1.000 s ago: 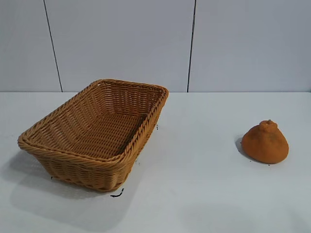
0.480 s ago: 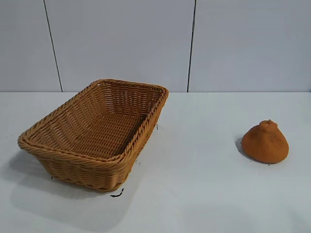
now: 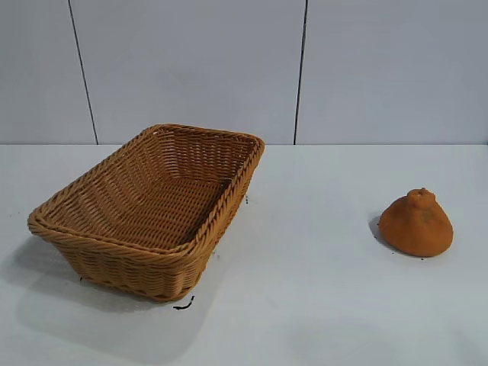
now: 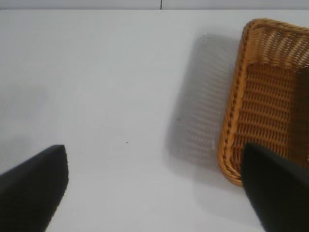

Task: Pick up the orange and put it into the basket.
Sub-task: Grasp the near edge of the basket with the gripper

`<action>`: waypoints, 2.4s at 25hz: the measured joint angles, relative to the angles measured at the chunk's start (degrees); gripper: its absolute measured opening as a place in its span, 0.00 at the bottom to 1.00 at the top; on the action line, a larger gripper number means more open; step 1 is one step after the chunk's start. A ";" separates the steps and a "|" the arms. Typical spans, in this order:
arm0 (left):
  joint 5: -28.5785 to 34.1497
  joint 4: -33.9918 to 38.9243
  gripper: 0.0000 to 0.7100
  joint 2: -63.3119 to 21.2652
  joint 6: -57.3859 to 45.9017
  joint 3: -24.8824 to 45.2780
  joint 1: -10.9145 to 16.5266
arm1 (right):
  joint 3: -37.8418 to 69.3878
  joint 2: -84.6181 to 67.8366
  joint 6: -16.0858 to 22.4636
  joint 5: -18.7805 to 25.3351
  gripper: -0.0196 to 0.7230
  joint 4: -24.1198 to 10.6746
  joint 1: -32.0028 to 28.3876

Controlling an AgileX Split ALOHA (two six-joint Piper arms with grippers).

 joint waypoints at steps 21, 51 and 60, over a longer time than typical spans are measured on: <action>3.43 2.43 0.98 4.88 -57.98 -0.11 -14.51 | 0.00 0.00 0.00 0.08 0.96 0.00 0.00; -5.47 -13.31 0.98 31.45 -76.67 -0.11 -8.08 | 0.00 0.00 0.00 0.01 0.96 0.00 0.00; -7.72 -11.16 0.98 36.86 -81.96 -0.22 -8.08 | 0.00 0.00 0.05 0.01 0.96 0.00 0.00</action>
